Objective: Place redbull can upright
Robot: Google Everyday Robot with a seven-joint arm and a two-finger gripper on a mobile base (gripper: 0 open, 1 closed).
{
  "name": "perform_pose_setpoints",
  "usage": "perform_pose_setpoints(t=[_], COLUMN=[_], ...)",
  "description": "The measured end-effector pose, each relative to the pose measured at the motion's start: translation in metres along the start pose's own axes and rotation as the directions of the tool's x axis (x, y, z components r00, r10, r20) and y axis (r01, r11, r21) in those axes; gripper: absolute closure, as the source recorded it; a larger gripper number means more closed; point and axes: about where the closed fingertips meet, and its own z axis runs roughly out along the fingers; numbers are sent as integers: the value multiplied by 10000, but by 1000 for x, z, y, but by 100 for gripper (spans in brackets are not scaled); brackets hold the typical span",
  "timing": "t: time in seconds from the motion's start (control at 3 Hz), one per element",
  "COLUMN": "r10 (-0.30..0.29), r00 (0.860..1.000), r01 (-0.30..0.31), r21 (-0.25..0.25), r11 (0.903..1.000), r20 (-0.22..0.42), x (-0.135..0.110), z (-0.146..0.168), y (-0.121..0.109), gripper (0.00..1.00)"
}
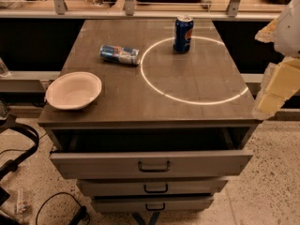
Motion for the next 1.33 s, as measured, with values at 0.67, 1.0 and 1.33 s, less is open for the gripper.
perform_pose_setpoints(t=[0.67, 1.0, 1.33], r10=[-333, -509, -638], r00=[9990, 9987, 9976], r01=[282, 485, 680], r21=[1512, 2113, 2357], r11=[9881, 9762, 9694], r20=[311, 57, -254], x=[-91, -150, -205], z=[-8, -6, 7], y=[-64, -102, -123], gripper=[0, 0, 0])
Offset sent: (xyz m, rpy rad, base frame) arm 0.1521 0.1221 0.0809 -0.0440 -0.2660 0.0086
